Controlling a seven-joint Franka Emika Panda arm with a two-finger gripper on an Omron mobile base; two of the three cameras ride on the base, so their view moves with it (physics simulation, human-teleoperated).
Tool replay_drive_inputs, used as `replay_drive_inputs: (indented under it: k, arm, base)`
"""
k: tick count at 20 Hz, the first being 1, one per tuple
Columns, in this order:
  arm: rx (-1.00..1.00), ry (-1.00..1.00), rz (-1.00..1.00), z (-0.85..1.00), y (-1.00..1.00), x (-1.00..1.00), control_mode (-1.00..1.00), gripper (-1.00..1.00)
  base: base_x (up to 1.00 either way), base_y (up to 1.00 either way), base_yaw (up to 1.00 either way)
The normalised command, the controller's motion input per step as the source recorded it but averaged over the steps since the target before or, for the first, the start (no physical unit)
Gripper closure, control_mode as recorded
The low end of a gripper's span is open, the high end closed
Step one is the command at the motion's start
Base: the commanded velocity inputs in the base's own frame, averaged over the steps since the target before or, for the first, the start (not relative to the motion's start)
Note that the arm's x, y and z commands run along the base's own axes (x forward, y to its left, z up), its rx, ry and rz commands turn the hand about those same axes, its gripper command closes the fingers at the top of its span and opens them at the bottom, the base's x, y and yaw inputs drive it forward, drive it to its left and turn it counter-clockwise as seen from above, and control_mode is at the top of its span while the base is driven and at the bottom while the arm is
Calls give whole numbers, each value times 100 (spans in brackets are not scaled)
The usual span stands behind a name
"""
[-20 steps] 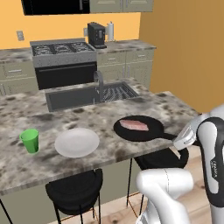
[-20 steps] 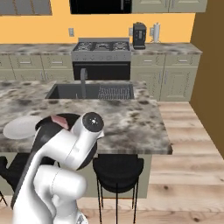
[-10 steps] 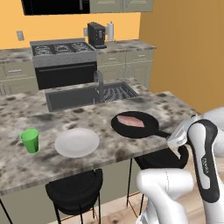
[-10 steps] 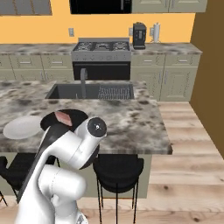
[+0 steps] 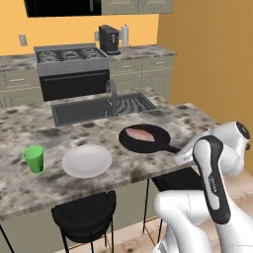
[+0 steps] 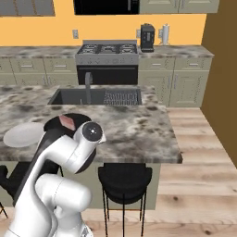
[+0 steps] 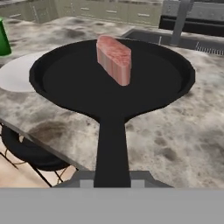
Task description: Pick up the pan with the steak in it and place it on the dining table. Then place the steak on the plate.
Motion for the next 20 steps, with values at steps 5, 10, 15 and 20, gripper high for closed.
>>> replay_drive_inputs:
  k: [5,10,15,20]
  arm:
    - [0,0,-2,-10,16,8,-100,100]
    - [0,0,0,-26,0,12,-100,100]
    - [0,0,0,-53,0,9,-100,100]
    - [0,0,0,-45,3,23,-100,100]
  base:
    - [0,0,0]
    - [0,0,0]
    - [0,0,0]
    - [0,0,0]
